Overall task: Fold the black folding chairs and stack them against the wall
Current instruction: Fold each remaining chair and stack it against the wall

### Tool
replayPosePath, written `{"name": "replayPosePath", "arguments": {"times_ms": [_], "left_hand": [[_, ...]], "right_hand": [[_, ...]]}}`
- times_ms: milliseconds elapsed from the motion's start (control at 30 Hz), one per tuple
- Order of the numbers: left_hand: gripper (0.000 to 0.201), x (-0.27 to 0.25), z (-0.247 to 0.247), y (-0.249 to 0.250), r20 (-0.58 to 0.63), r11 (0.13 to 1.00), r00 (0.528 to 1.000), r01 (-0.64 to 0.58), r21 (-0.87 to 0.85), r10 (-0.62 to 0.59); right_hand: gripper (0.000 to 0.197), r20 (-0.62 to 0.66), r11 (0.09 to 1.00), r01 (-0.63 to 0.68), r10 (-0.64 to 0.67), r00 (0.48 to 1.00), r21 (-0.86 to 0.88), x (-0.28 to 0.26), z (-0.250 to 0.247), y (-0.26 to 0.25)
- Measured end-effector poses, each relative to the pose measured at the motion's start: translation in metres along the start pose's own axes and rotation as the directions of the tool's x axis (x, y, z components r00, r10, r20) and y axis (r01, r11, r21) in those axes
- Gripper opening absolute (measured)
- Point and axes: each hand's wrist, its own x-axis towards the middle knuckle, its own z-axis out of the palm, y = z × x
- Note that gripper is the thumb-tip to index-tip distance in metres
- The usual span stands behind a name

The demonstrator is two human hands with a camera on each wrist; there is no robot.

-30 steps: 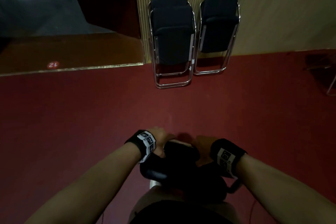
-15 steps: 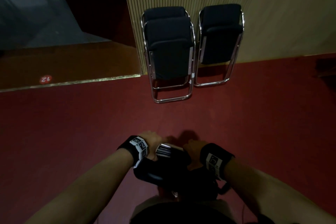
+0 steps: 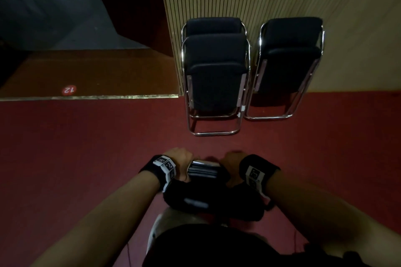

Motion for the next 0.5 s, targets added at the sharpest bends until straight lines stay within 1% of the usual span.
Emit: {"name": "replayPosePath", "arguments": {"times_ms": [33,67,100,133,167,233,267,300,333,367,400,433,467,500], "left_hand": [[0.045,0.012,-0.005,-0.008,-0.02,1.0,1.0,0.009,-0.009,-0.009],[0.046,0.014,-0.006,-0.007,-0.02,1.0,1.0,0.008,-0.018,-0.009],[0.046,0.027,-0.012,-0.017,0.002,0.999,1.0,0.025,-0.025,-0.025],[0.047,0.042,-0.018,-0.027,-0.005,0.999,1.0,0.017,-0.042,-0.018],[0.048,0.045,-0.019,-0.027,0.007,0.998,0.999,0.031,-0.055,-0.031],[0.048,0.079,-0.033,-0.053,-0.024,0.998,1.0,-0.001,-0.063,0.0],[0.048,0.078,-0.031,-0.054,-0.016,0.998,1.0,-0.011,-0.064,0.01],[0.048,0.098,-0.043,-0.071,-0.015,0.998,1.0,-0.02,-0.059,0.019],[0.05,0.118,-0.055,-0.088,-0.063,0.997,0.996,-0.061,-0.046,0.058],[0.056,0.119,-0.059,-0.088,-0.04,0.995,0.997,-0.069,-0.072,0.066],[0.064,0.138,-0.07,-0.106,-0.031,0.991,0.996,-0.088,-0.105,0.085],[0.07,0.152,-0.083,-0.12,-0.038,0.989,0.995,-0.1,-0.107,0.097],[0.073,0.153,-0.089,-0.118,-0.026,0.988,0.992,-0.123,-0.094,0.122],[0.073,0.167,-0.099,-0.132,0.026,0.985,0.99,-0.139,-0.098,0.142]], "right_hand": [[0.051,-0.032,1.0,0.011,-0.011,0.999,0.001,0.014,-0.009,0.011],[0.053,-0.048,1.0,0.01,-0.009,0.999,0.008,0.013,-0.011,0.013],[0.056,-0.051,1.0,0.017,-0.018,0.999,-0.014,0.027,-0.023,0.022],[0.06,-0.044,0.999,0.024,-0.026,0.999,-0.032,0.043,-0.033,0.032],[0.063,-0.029,1.0,0.019,-0.02,0.999,-0.011,0.043,-0.033,0.033],[0.066,-0.025,0.999,0.021,-0.022,0.999,-0.04,0.072,-0.059,0.052],[0.066,0.0,1.0,0.003,-0.003,1.0,-0.009,0.073,-0.059,0.051],[0.066,0.003,1.0,-0.014,0.014,1.0,-0.017,0.089,-0.073,0.062],[0.067,-0.005,0.999,-0.038,0.038,0.999,-0.032,0.105,-0.086,0.076],[0.067,0.003,0.998,-0.056,0.056,0.998,0.0,0.105,-0.086,0.076],[0.066,0.016,0.996,-0.086,0.086,0.996,0.021,0.12,-0.101,0.084],[0.065,0.0,0.994,-0.107,0.107,0.994,0.019,0.133,-0.114,0.092],[0.063,-0.005,0.992,-0.123,0.123,0.992,0.013,0.131,-0.119,0.094],[0.063,0.0,0.989,-0.139,0.139,0.99,0.056,0.141,-0.131,0.097]]}}
